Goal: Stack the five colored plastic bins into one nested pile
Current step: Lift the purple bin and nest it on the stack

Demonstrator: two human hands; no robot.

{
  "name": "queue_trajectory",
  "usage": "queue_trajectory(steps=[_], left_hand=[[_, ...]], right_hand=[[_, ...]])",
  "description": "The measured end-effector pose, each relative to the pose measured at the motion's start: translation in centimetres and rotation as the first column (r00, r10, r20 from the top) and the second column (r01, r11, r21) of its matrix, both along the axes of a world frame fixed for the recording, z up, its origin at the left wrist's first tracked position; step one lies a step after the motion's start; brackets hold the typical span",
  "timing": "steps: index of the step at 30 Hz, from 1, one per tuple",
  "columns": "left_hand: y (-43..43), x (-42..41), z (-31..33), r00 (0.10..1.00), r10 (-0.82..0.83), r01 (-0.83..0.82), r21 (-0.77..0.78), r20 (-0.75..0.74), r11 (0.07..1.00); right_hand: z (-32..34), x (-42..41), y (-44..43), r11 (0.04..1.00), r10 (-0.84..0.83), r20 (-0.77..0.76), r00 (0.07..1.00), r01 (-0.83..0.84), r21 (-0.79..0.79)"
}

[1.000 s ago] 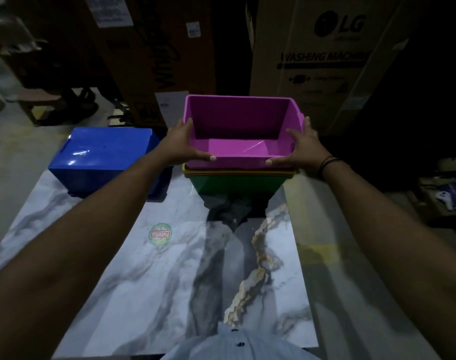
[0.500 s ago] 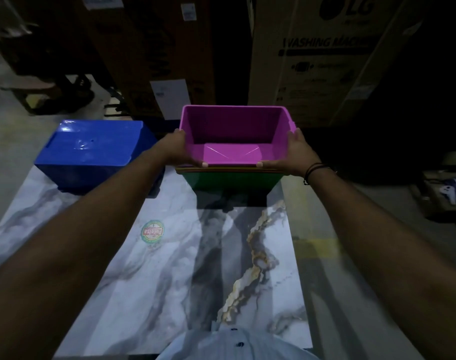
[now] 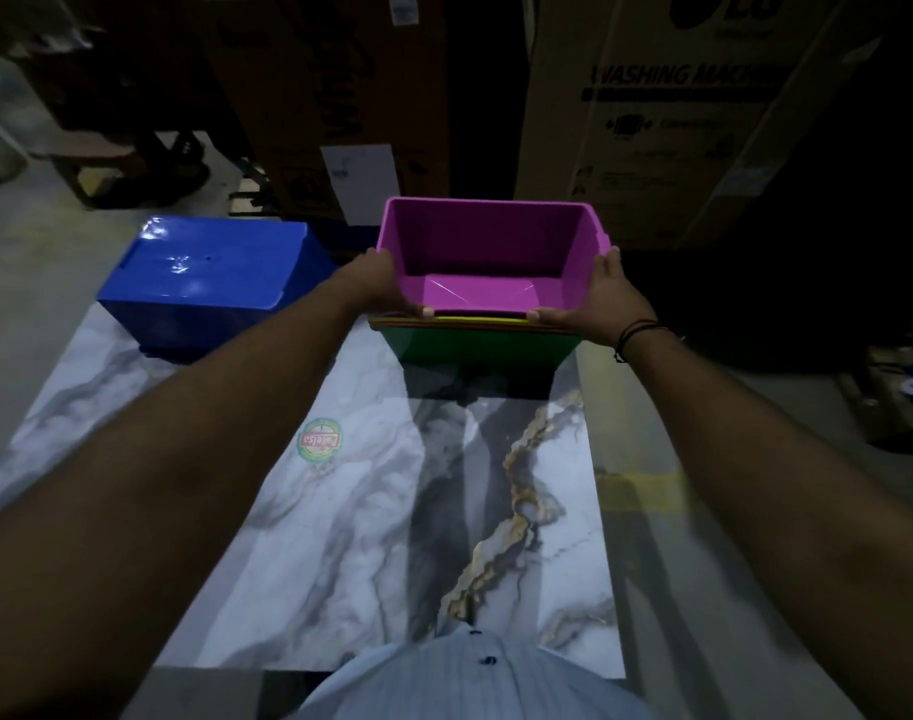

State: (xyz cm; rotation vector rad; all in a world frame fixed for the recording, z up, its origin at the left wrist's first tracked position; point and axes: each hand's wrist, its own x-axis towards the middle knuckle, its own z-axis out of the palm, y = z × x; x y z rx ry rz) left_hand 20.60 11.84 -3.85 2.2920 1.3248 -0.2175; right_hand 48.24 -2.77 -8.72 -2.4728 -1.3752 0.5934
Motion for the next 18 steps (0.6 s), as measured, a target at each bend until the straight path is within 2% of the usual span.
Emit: queue_trajectory(steps=[3,5,7,10,18], left_hand=[[-1.0,-0.1,-1.2,0.996,-0.029,0.041,0.139,-0.082,0.989],[-2.8,0.4,-1.9,0.992,-0.069,0.094,0.261,-0.103,0.961],[-5.2,1.1,-2.0,0.987,-0.149,0.158,0.299,-0.055,0.941],[-6.9,1.7,-2.9,0.980,-0.197,0.195,0.337,-0.029,0.921],[-6.4,1.8,-4.0,0.968,-0.233,0.249,0.437,-0.090,0.865]], right_hand=[[0.3,-1.0,-0.6,0.999,0.039,0.240,0.970,-0.033,-0.031],[0.2,-2.7,-1.3,0.986,0.140,0.347,0.927,-0.164,0.040],[0.0,-5.2,-2.1,0.950,0.232,0.306,0.923,-0.282,0.131],[-0.2,-8.0,-2.7,0.921,0.299,0.323,0.898,-0.360,0.147],[0.0,-7.9,-1.7,0.933,0.294,0.408,0.864,-0.352,0.072]])
